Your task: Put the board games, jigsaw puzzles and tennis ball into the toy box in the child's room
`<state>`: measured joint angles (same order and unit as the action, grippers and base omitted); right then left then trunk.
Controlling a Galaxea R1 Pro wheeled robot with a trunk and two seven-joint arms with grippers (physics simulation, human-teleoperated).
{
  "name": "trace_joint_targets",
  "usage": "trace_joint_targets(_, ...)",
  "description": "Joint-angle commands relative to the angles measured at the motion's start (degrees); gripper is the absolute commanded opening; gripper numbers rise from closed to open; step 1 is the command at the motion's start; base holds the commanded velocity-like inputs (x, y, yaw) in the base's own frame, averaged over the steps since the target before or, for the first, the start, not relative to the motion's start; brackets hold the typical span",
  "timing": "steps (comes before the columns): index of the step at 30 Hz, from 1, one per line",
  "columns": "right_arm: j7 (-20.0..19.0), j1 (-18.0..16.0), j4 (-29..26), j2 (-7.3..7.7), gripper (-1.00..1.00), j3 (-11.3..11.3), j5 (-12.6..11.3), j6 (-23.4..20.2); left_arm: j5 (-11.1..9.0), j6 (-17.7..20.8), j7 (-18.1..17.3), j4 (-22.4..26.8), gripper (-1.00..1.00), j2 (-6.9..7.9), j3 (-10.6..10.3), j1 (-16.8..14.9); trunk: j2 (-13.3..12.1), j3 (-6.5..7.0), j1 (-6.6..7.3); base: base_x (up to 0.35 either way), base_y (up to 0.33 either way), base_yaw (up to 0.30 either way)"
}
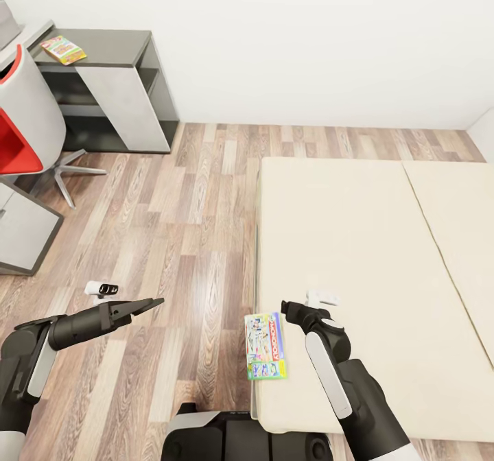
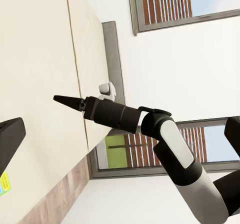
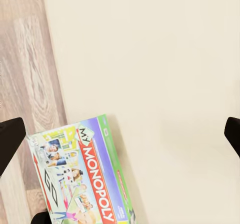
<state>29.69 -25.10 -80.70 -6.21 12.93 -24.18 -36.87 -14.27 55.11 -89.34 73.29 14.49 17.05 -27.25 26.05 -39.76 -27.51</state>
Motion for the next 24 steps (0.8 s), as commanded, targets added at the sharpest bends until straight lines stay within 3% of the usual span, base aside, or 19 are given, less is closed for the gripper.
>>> trace_joint_targets(1, 0.6, 0.0, -0.1, 0.0, 1.0, 0.1, -0.6, 0.0, 0.0, 0.6, -0.2, 0.0, 1.0, 0.01, 0.0, 0.0, 0.1, 0.0, -0.03, 0.0, 0.0, 0.0)
trace_joint_targets(24, 0.5, 0.0, -0.2, -0.25, 1.0, 0.1, -0.6, 0.3, 0.0, 0.6, -0.3, 0.0, 1.0, 0.01, 0.0, 0.0, 0.1, 1.42, -0.03, 0.0, 0.0, 0.0)
